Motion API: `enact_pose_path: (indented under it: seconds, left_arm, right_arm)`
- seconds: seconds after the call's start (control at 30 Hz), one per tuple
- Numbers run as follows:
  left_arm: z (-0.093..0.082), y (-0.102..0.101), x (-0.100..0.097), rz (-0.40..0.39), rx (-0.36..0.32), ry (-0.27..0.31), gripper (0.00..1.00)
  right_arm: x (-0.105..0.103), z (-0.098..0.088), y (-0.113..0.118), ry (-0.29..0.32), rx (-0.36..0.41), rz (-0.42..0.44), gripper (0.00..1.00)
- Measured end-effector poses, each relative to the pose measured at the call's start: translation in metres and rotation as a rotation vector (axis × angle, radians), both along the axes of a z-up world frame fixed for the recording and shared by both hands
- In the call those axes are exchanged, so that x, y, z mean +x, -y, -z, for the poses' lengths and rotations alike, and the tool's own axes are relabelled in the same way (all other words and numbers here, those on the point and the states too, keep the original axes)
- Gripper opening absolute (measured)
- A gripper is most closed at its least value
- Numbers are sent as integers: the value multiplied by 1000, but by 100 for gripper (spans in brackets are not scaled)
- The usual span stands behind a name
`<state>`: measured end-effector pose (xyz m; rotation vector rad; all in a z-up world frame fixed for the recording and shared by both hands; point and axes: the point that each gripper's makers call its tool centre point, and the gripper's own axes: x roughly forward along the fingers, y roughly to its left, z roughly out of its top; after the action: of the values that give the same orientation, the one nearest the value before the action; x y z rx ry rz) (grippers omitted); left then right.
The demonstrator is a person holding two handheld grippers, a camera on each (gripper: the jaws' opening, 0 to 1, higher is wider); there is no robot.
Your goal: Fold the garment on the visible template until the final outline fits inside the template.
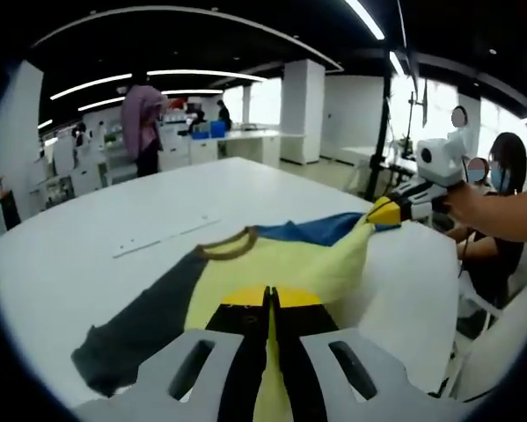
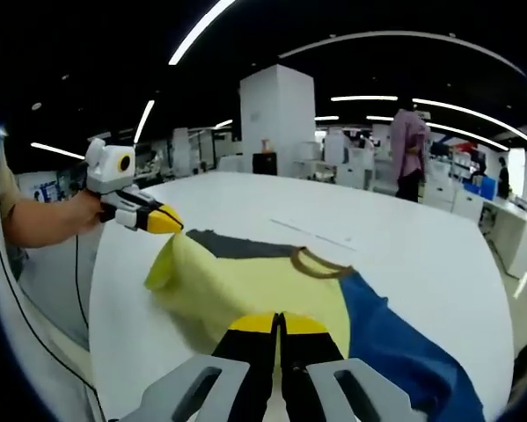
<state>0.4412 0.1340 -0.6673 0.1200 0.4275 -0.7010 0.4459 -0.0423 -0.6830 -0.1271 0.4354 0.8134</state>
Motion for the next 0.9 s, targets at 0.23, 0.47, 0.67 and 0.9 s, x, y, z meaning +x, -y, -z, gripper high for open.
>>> enact_pose_path:
  seconds: [0.23, 0.47, 0.67, 0.9]
  left_arm:
    - [15, -5, 24, -19, 37, -19, 0]
    - [31, -14, 42, -45, 66, -48, 0]
    - [44, -19, 51, -61, 53, -82, 0]
    - [51, -24, 52, -71, 50, -111, 0]
  right_arm:
    - [21, 14, -4, -28, -31, 1, 0]
    - [39, 35, -7, -64, -71, 1, 0]
    - [52, 48, -11, -91, -101, -4, 0]
    - [64, 60, -7, -117, -128, 12, 0]
